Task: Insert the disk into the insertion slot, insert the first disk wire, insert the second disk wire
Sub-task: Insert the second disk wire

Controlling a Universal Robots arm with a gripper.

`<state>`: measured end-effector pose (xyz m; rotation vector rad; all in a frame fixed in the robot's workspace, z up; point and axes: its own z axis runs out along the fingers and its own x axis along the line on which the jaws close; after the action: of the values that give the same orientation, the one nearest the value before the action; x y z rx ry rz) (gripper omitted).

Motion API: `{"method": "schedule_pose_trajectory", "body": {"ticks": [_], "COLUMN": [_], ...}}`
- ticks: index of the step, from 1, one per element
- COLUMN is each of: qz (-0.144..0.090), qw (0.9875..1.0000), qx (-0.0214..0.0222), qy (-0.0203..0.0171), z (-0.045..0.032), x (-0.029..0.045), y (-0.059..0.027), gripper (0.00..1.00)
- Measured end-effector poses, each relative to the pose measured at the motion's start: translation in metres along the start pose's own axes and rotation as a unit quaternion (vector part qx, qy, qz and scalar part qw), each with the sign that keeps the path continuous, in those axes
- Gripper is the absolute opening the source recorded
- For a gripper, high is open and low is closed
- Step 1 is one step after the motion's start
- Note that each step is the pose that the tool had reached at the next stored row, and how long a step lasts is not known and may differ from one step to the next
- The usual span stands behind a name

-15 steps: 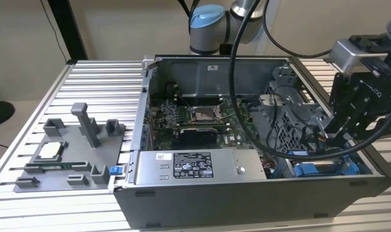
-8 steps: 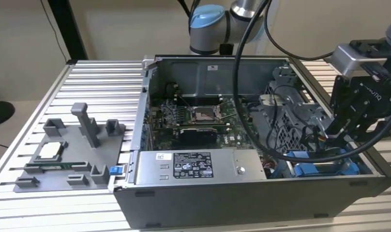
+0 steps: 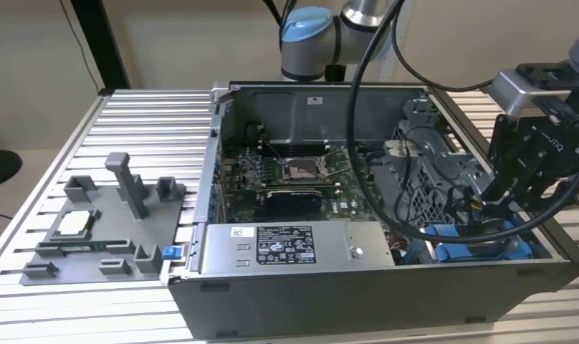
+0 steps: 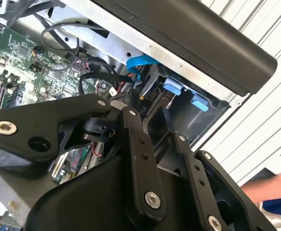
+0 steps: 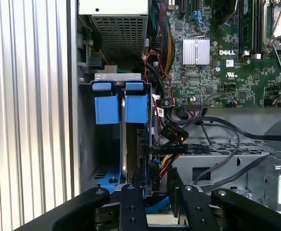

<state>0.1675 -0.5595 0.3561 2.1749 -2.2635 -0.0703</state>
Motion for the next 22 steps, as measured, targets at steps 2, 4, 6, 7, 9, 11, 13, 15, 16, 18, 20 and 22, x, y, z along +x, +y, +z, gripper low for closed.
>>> {"method": "schedule_pose_trajectory", "body": {"ticks": [2, 4, 6, 7, 9, 11, 13, 15, 16, 18, 20, 22], "qz": [0.000, 0.000, 0.000, 0.000, 0.000, 0.000, 0.000, 0.000, 0.000, 0.000, -0.001, -0.001], "qw": [1.0000, 1.0000, 1.0000, 1.0000, 1.0000, 1.0000, 1.0000, 1.0000, 1.0000, 1.0000, 1.0000, 1.0000], "qx": [0.0000, 0.0000, 0.0000, 0.0000, 0.0000, 0.0000, 0.0000, 0.0000, 0.0000, 0.0000, 0.0000, 0.0000], "qy": [-0.0001, 0.0000, 0.0000, -0.0001, 0.0000, 0.0000, 0.0000, 0.0001, 0.0000, 0.0000, 0.0000, 0.0000], "z": [0.0001, 0.0000, 0.0001, 0.0001, 0.0000, 0.0000, 0.0001, 0.0000, 0.0002, 0.0007, 0.0017, 0.0031], "x": [0.0000, 0.0000, -0.0001, -0.0001, -0.0002, -0.0002, -0.0002, 0.0006, 0.0013, 0.0035, 0.0060, 0.0079], "y": [0.0014, 0.0016, 0.0017, 0.0017, 0.0017, 0.0017, 0.0017, 0.0017, 0.0016, 0.0015, 0.0013, 0.0012], "gripper": [1.00, 1.00, 1.00, 0.00, 0.00, 0.00, 0.00, 0.00, 0.00, 0.00, 0.00, 0.00]}}
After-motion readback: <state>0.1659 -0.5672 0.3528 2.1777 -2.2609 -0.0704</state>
